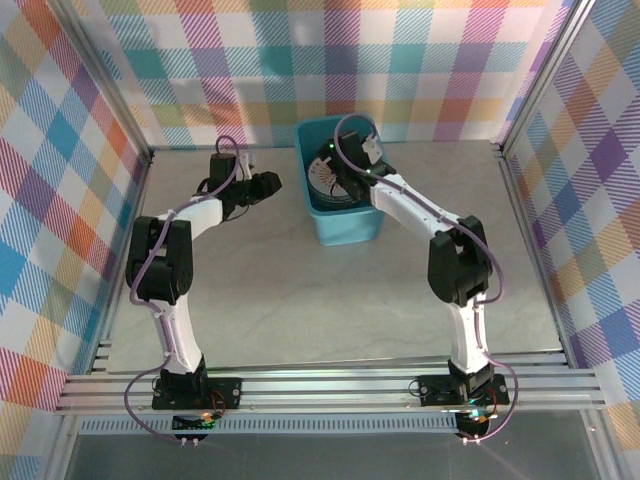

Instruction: Place the plates into the plastic bin on the countertop

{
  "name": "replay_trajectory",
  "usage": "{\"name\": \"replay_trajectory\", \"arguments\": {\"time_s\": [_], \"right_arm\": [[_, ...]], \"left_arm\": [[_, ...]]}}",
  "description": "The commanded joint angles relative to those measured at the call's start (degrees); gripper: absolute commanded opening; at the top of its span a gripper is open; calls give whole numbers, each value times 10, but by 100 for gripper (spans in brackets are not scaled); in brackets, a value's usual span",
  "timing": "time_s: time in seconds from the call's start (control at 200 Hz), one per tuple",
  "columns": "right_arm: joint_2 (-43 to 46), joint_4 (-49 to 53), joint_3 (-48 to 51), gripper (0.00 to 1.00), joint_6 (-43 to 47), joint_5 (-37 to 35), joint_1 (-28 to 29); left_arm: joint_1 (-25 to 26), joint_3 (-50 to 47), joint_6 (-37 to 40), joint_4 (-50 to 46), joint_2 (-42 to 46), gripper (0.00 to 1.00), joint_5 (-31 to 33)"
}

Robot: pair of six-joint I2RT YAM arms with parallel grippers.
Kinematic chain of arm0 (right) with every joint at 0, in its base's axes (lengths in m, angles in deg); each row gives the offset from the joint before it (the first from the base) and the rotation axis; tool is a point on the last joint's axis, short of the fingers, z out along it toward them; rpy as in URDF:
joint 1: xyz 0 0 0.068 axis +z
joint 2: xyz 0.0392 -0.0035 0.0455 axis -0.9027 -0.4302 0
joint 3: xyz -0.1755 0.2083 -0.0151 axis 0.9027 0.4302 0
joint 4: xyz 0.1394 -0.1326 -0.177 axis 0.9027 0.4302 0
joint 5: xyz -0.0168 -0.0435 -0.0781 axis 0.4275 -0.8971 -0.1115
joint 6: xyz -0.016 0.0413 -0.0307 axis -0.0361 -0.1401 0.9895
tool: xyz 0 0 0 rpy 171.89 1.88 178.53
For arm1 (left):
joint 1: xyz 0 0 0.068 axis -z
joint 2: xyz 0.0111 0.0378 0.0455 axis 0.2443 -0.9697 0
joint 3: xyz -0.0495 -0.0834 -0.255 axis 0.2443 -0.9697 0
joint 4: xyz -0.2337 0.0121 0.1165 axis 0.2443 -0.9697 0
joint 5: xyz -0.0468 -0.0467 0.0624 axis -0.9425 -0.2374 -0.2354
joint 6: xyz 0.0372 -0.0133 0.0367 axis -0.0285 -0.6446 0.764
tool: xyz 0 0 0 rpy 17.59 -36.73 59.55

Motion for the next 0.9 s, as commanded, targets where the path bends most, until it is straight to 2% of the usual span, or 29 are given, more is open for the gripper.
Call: {"name": "replay_trajectory", "arguments": {"time_s": [0.0, 0.175, 0.32, 0.415, 0.44, 0.455, 0.47, 0.53, 0.675, 0.795, 0.895], "right_arm": [[89, -110, 50, 99, 144, -22, 3], [184, -181, 134, 99, 295, 0, 1], [271, -210, 214, 99, 366, 7, -19], [350, -261, 304, 99, 456, -5, -33], [374, -277, 334, 99, 490, -13, -35], [390, -288, 354, 99, 511, -22, -35], [406, -299, 374, 99, 529, -28, -37], [471, -295, 436, 99, 561, -37, -55], [581, -119, 526, 99, 554, -45, -148], [670, -194, 688, 99, 612, -32, -197], [696, -261, 795, 99, 609, 6, -260]], "left_arm": [[-6, -10, 35, -18, 63, 48, 30], [-6, -46, 62, -46, 125, 51, 96], [-2, -99, 82, -40, 184, 59, 152], [8, -137, 127, -53, 230, 67, 224], [12, -149, 137, -55, 245, 79, 253], [16, -156, 141, -57, 254, 94, 279], [21, -164, 145, -58, 264, 100, 306], [36, -197, 170, -53, 303, 100, 390], [45, -286, 204, -11, 369, 100, 505], [47, -340, 205, 6, 379, 100, 590], [50, -419, 254, 117, 380, 100, 591]]}}
